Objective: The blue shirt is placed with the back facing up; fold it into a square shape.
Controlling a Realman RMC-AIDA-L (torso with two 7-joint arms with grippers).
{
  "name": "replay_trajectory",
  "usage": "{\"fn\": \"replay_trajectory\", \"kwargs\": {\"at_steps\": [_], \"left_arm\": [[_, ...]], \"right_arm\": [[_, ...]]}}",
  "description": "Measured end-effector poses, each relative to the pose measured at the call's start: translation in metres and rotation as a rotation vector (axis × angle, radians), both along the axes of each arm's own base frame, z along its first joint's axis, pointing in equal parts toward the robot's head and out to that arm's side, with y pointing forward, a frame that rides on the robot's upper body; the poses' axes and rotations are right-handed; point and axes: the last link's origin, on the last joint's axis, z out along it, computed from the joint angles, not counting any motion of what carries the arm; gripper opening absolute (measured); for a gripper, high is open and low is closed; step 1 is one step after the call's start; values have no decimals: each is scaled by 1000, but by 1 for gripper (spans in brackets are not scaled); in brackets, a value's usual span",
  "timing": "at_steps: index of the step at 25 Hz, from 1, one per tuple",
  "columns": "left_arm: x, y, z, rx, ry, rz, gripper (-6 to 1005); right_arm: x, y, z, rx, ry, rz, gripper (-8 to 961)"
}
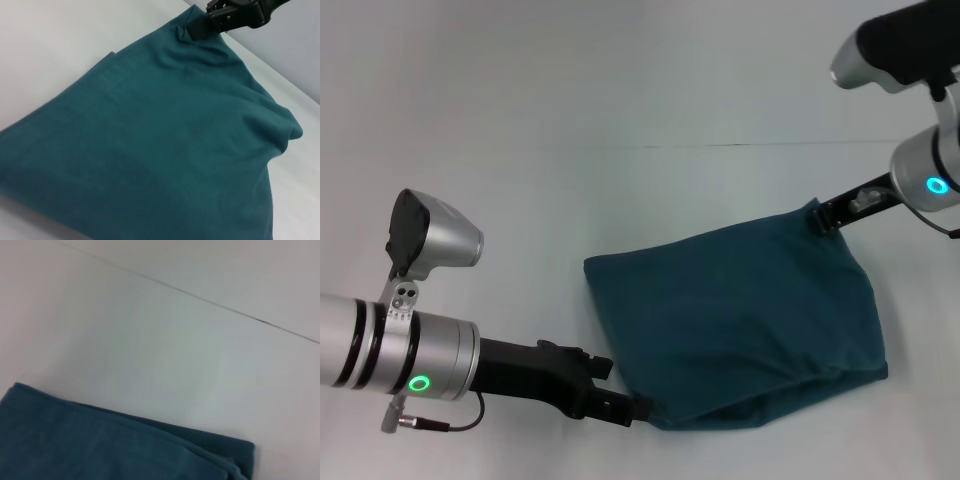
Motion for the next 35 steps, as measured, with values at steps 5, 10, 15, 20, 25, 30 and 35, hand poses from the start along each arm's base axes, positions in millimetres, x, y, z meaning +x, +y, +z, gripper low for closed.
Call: {"fn": "replay_trajectory", "kwargs": {"at_steps": [5, 10, 15, 20, 25, 30, 35], "left_arm": [[0, 0, 0, 1, 1, -2, 896], [-2, 0, 1, 2, 4, 0, 894], [-1, 1, 9, 21, 8, -13, 891], [0, 3, 28, 90, 9, -29, 888], [-8, -1, 43, 141, -7, -47, 885], [-15, -7, 57, 196, -65, -75, 882], [-18, -10, 66, 226, -101, -88, 879]], "right_arm": [[18, 0, -1, -4, 7, -36, 49], [30, 1, -2, 16, 5, -53, 56], [33, 3, 17, 89, 26, -15, 62], [15, -18, 30, 52, 174, 143, 209], [25, -48, 29, 33, 330, 337, 425], [64, -76, 12, 104, 510, 499, 562], [99, -104, -22, 160, 561, 675, 590]]}}
